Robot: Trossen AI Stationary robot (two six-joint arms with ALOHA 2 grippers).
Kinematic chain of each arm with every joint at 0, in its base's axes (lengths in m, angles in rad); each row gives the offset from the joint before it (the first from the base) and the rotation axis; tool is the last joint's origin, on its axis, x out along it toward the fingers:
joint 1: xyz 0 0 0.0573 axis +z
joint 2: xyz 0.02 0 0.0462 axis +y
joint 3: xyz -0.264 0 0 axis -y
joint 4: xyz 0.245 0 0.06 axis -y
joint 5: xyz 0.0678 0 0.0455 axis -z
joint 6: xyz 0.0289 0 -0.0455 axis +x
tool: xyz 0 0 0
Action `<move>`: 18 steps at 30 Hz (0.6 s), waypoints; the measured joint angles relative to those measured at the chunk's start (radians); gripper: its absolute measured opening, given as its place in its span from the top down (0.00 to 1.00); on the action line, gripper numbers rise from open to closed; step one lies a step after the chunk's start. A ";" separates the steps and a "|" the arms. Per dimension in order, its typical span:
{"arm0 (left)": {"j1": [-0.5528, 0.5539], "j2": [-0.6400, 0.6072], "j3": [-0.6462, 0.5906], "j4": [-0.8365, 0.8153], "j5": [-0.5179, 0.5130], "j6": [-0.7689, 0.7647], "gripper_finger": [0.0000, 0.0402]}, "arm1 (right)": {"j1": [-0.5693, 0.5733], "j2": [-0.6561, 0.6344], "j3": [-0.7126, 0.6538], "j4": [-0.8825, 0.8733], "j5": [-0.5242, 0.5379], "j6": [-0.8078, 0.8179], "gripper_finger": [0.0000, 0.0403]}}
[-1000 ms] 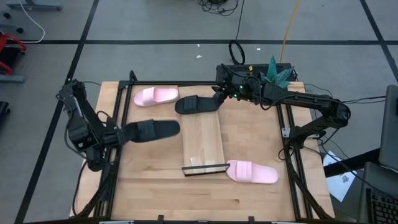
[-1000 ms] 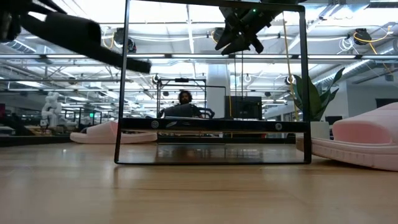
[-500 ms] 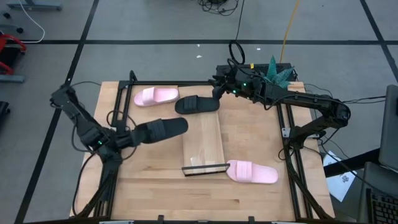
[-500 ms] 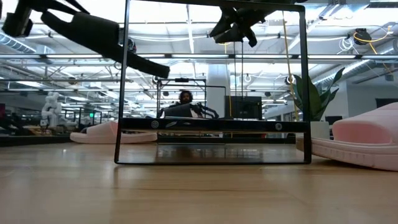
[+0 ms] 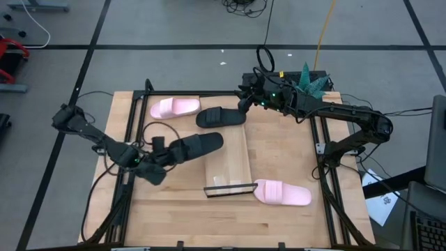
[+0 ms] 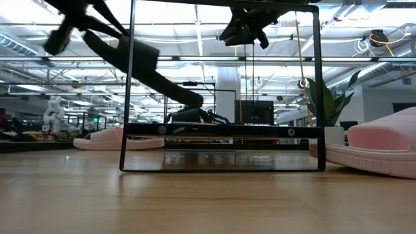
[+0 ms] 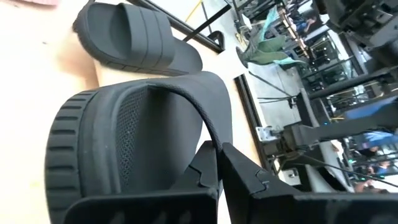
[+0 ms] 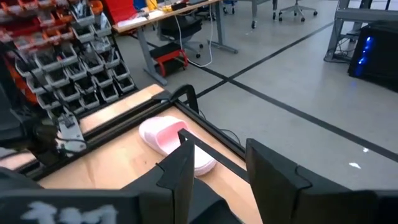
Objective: Pick and place slides into the shelf
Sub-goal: Put the black slipper on the shelf
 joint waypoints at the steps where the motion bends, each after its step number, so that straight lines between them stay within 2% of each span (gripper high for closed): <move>1: 0.019 0.010 0.000 0.022 0.012 0.024 1.00 | 0.000 0.000 0.000 -0.003 0.000 -0.008 0.67; 3: 0.057 0.029 -0.006 0.077 0.043 0.067 1.00 | 0.000 0.000 0.000 -0.017 0.000 -0.014 0.67; 5: 0.093 0.040 -0.042 0.199 0.071 0.128 1.00 | 0.000 0.000 0.000 -0.036 0.000 -0.014 0.67; 10: 0.173 0.043 -0.242 0.716 0.124 0.297 1.00 | 0.000 0.000 0.000 -0.069 0.000 -0.014 0.67; 13: 0.211 0.043 -0.345 0.953 0.153 0.356 1.00 | -0.001 0.000 0.000 -0.092 0.001 -0.015 0.67; 18: 0.288 0.043 -0.370 1.000 0.277 0.401 1.00 | -0.015 0.000 0.000 -0.091 0.003 -0.030 0.67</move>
